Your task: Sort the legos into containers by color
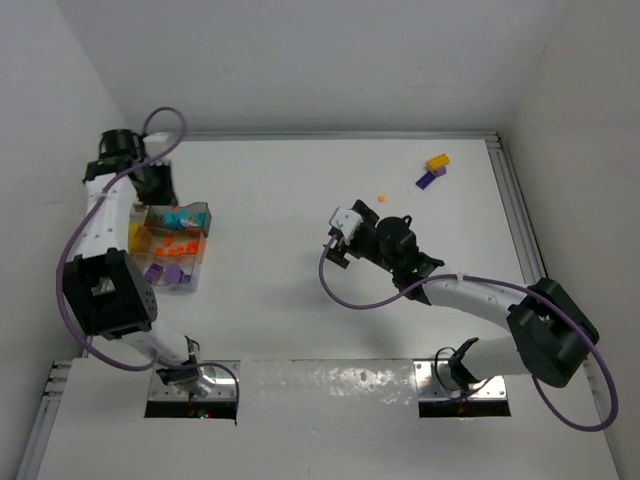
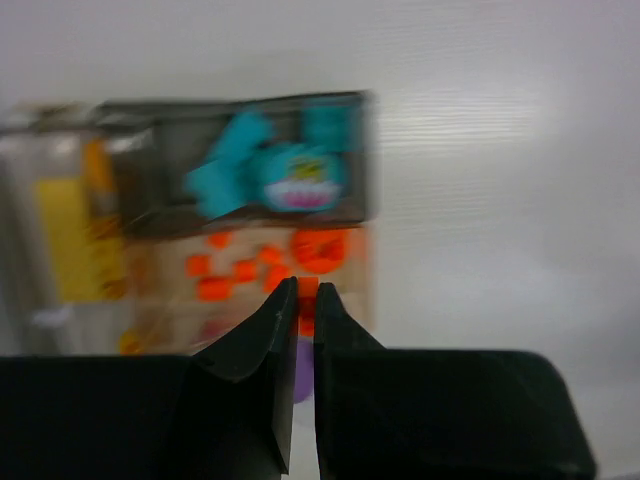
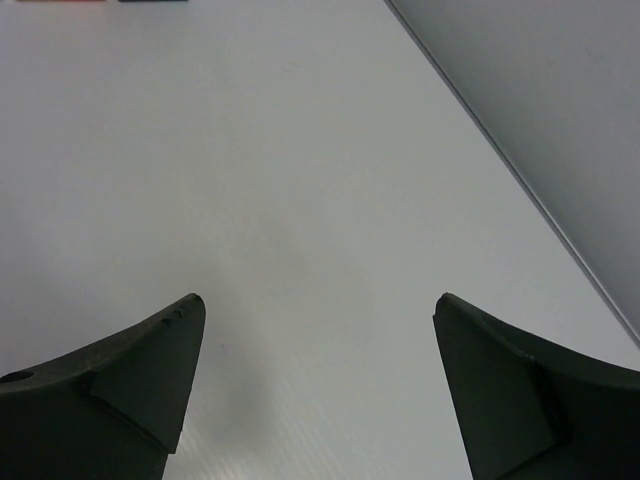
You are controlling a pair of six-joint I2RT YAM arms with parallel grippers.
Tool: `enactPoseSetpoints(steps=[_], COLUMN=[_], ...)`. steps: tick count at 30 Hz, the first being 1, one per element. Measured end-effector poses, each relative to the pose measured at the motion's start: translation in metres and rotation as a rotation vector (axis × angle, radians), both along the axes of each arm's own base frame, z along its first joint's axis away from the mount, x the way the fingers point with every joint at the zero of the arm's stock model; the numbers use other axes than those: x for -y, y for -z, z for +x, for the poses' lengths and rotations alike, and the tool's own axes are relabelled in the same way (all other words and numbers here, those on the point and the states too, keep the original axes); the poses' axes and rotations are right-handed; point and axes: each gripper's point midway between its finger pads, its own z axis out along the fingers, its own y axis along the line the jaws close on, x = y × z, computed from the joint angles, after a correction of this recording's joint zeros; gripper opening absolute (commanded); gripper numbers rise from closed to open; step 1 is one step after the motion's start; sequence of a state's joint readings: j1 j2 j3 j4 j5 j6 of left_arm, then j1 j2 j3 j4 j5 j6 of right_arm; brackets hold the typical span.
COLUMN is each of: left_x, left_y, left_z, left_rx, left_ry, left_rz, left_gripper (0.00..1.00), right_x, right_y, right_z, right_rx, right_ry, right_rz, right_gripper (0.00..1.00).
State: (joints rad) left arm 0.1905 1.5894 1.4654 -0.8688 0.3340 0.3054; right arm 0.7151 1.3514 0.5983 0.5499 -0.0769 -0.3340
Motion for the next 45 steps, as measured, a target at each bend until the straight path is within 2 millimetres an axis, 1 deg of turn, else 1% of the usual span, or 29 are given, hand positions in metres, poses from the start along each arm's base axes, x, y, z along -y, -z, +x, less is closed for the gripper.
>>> enactPoseSetpoints(steps=[2,3,4,5,7,10,11,13,14,16,17,19,20,21,24,26,27,28,30,32,34,36,38,40,43,45], left_x=[-0.06,-0.079,-0.09,-0.094,-0.09,-0.088,-0.088,-0.092,-0.094,-0.096,-0.097,-0.098,-0.098,-0.098,-0.095,-0.092,-0.092,-0.089,-0.086,-0.083,-0.079,-0.077,-0.074,-0.072,-0.07,-0.069], left_y=[0.013,0.021,0.031,0.042,0.06,0.082,0.088,0.1,0.104,0.111,0.113,0.114,0.113,0.113,0.11,0.102,0.099,0.087,0.071,0.056,0.044,0.039,0.037,0.037,0.037,0.037], left_z=[-0.012,-0.02,-0.029,-0.036,-0.045,-0.047,-0.045,-0.042,-0.041,-0.039,-0.039,-0.037,-0.036,-0.035,-0.033,-0.027,-0.024,-0.015,-0.007,-0.003,-0.002,-0.003,-0.003,-0.003,-0.003,-0.003], left_rx=[-0.031,-0.055,-0.087,-0.117,-0.168,-0.212,-0.222,-0.24,-0.248,-0.259,-0.262,-0.258,-0.254,-0.251,-0.244,-0.221,-0.21,-0.17,-0.12,-0.074,-0.042,-0.031,-0.026,-0.026,-0.027,-0.027], left_ry=[-0.154,-0.199,-0.227,-0.232,-0.211,-0.179,-0.17,-0.161,-0.162,-0.159,-0.158,-0.163,-0.164,-0.164,-0.165,-0.166,-0.167,-0.17,-0.173,-0.172,-0.17,-0.169,-0.168,-0.167,-0.164,-0.164], left_rz=[0.065,0.092,0.117,0.136,0.158,0.186,0.192,0.206,0.211,0.216,0.218,0.222,0.222,0.222,0.203,0.178,0.172,0.152,0.131,0.116,0.104,0.094,0.082,0.072,0.061,0.056], left_gripper=[0.0,0.05,0.07,0.09,0.13,0.18,0.19,0.29,0.35,0.42,0.45,0.46,0.47,0.47,0.48,0.49,0.49,0.49,0.49,0.49,0.49,0.49,0.49,0.49,0.49,0.49], right_x=[0.004,0.006,0.007,0.008,0.01,0.017,0.017,0.021,0.024,0.032,0.038,0.055,0.066,0.076,0.111,0.132,0.14,0.145,0.149,0.147,0.147,0.149,0.151,0.154,0.156,0.156], right_y=[0.006,0.009,0.011,0.011,0.011,0.016,0.014,0.01,0.007,0.0,-0.003,-0.008,-0.009,-0.009,0.0,0.014,0.023,0.033,0.053,0.071,0.09,0.109,0.128,0.141,0.151,0.154], right_z=[-0.001,-0.001,-0.001,0.0,0.002,0.005,0.009,0.02,0.026,0.039,0.047,0.061,0.07,0.079,0.108,0.127,0.137,0.145,0.16,0.176,0.188,0.189,0.183,0.176,0.171,0.173], right_rx=[-0.013,-0.021,-0.026,-0.028,-0.032,-0.069,-0.083,-0.128,-0.144,-0.194,-0.217,-0.283,-0.324,-0.355,-0.471,-0.538,-0.571,-0.606,-0.664,-0.711,-0.744,-0.779,-0.815,-0.844,-0.871,-0.876], right_ry=[0.016,0.026,0.032,0.042,0.064,0.115,0.134,0.189,0.218,0.282,0.318,0.394,0.435,0.477,0.609,0.7,0.743,0.784,0.845,0.883,0.916,0.947,0.968,0.982,0.994,0.995], right_rz=[-0.005,-0.007,-0.007,-0.006,-0.002,-0.006,-0.002,0.017,0.03,0.08,0.107,0.173,0.205,0.234,0.293,0.286,0.268,0.245,0.194,0.142,0.103,0.064,0.023,-0.009,-0.035,-0.037], right_gripper=[0.94,0.94,0.94,0.94,0.94,0.94,0.94,0.94,0.93,0.92,0.86,0.75,0.62,0.55,0.39,0.38,0.45,0.51,0.57,0.57,0.56,0.56,0.54,0.52,0.5,0.49])
